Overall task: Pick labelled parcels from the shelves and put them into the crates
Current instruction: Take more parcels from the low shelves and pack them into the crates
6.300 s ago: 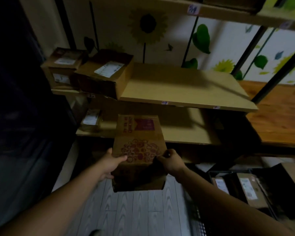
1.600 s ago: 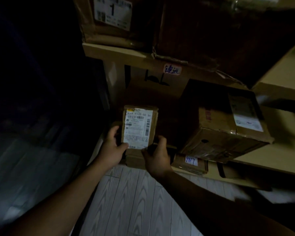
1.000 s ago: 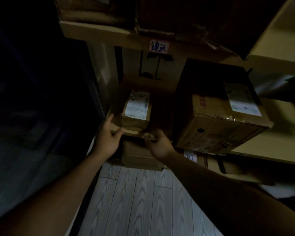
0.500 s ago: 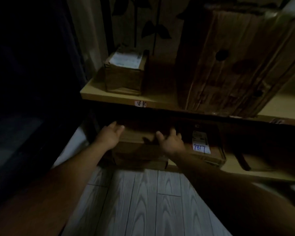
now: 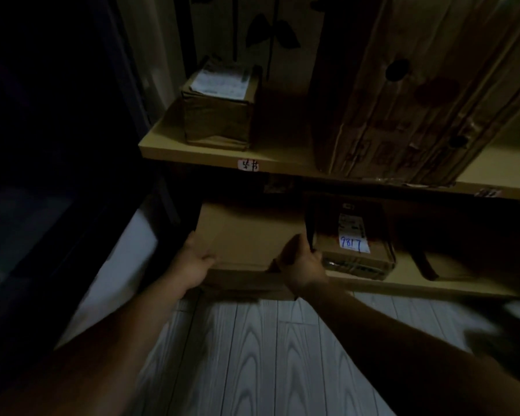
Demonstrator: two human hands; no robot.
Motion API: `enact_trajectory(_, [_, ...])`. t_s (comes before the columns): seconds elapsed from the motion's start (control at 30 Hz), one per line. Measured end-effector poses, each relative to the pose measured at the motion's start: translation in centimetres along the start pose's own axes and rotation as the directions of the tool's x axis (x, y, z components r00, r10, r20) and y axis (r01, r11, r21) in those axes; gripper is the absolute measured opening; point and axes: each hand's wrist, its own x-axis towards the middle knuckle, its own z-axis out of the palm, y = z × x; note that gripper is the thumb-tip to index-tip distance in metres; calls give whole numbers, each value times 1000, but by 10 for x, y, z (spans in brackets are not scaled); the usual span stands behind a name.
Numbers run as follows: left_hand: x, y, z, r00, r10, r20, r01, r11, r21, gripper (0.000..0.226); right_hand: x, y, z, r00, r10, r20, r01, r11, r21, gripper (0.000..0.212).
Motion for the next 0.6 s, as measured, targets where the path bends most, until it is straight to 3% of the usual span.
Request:
enact_trajectory(0.13, [-11,-15,2,1000,-1,9,2,999,-42,83,-21,14,5,999,-29,-29,30,999,38,77])
enact_trajectory(0.3, [-27,-34,9,999,-42,35,44,997,-62,71,-32,37,12,1000,-21,-19,24,980,198,109])
enact_trajectory(0.6, [-75,-118,33,998,-65,26,67,993,-102,96,-87,81,48,999,27,21,-31,972,233,84])
